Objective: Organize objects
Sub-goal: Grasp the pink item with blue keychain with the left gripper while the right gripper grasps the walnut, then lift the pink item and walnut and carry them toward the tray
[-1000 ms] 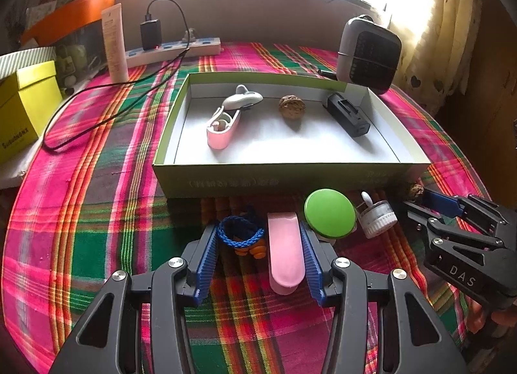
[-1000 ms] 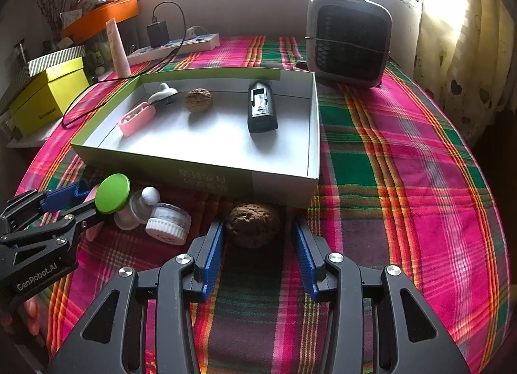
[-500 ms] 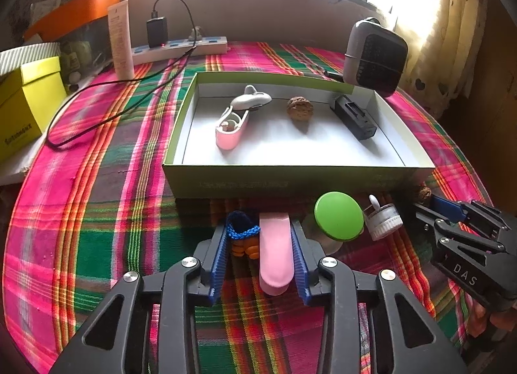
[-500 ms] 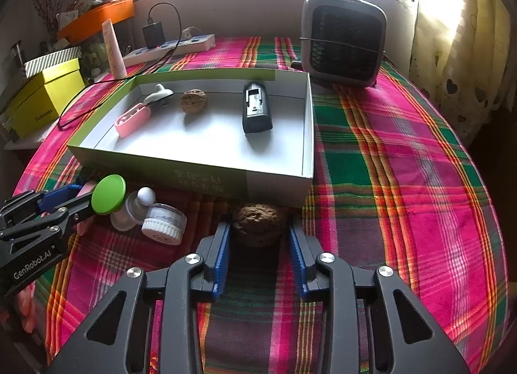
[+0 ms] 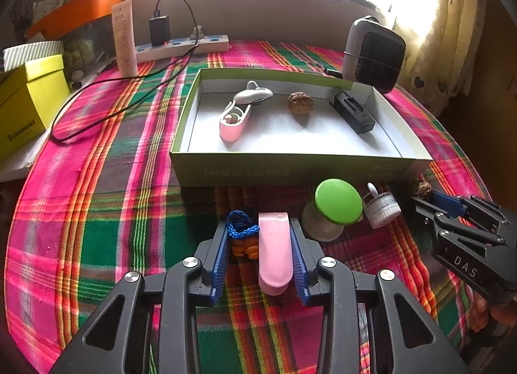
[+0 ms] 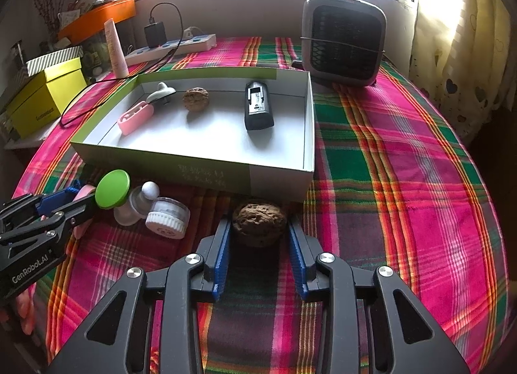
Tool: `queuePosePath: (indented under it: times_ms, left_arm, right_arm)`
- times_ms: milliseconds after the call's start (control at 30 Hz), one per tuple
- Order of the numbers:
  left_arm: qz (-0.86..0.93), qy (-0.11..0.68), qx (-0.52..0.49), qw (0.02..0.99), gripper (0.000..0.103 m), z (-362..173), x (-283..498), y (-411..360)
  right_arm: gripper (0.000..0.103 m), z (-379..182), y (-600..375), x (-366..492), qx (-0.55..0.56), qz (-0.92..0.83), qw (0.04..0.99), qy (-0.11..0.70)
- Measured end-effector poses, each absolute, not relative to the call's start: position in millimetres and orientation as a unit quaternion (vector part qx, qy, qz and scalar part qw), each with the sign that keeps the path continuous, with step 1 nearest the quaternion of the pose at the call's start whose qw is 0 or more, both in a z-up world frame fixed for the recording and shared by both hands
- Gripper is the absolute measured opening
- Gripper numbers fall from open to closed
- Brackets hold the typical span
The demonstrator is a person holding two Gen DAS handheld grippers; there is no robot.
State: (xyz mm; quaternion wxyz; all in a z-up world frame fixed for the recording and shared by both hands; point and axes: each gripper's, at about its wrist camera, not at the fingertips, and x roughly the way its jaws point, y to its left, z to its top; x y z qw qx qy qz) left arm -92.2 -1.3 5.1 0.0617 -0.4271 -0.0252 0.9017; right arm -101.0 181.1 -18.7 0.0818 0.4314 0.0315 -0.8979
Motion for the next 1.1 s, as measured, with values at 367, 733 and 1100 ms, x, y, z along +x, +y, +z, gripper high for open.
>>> queuePosePath:
  times_ms: [367, 733, 1100]
  left_arm:
    - [0.902, -0.019, -0.426, 0.067, 0.033, 5, -76, -1]
    - [0.903, -0.021, -0.425, 0.065, 0.033, 7, -73, -2]
    - [0.903, -0.02, -0.423, 0.066, 0.032, 8, -72, -2]
  right_arm:
    - [0.034, -19, 177, -89, 0.43, -0.898, 0.088, 0.029]
    - [0.034, -20, 174, -83, 0.43, -0.897, 0.093, 0.031]
    - [0.034, -20, 172, -79, 0.429, -0.897, 0.096, 0.034]
